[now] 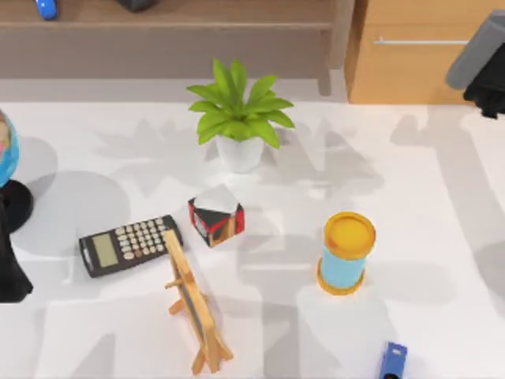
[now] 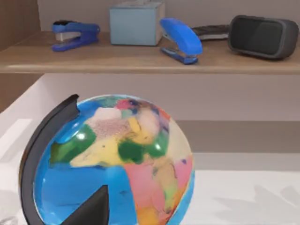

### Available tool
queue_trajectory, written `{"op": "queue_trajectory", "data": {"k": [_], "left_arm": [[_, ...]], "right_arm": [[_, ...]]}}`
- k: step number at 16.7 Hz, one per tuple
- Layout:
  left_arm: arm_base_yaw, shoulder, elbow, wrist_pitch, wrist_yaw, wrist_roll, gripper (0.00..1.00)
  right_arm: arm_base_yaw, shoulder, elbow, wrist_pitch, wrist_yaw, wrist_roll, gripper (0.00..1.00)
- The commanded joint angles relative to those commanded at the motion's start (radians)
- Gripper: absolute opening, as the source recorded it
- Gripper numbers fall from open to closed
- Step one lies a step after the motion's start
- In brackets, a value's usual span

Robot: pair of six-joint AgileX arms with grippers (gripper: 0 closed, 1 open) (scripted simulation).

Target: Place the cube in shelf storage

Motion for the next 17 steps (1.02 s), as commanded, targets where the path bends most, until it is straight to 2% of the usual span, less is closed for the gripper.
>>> {"op": "queue_trajectory", "data": {"k": [4, 7, 17], "left_arm": [[0.0, 0.0, 0.0, 0.0, 0.0, 0.0, 1.0], [0.0, 0.0, 0.0, 0.0, 0.0, 0.0, 1.0], [0.0, 0.0, 0.0, 0.0, 0.0, 0.0, 1.0]], "right_arm": [[0.028, 0.296, 0.112, 0.158, 0.041, -0.178, 1.0], [0.039, 0.422, 0.162, 0.229, 0.062, -0.253, 1.0], [0.036, 0.465, 0.203, 0.23, 0.062, -0.272, 1.0]]}}
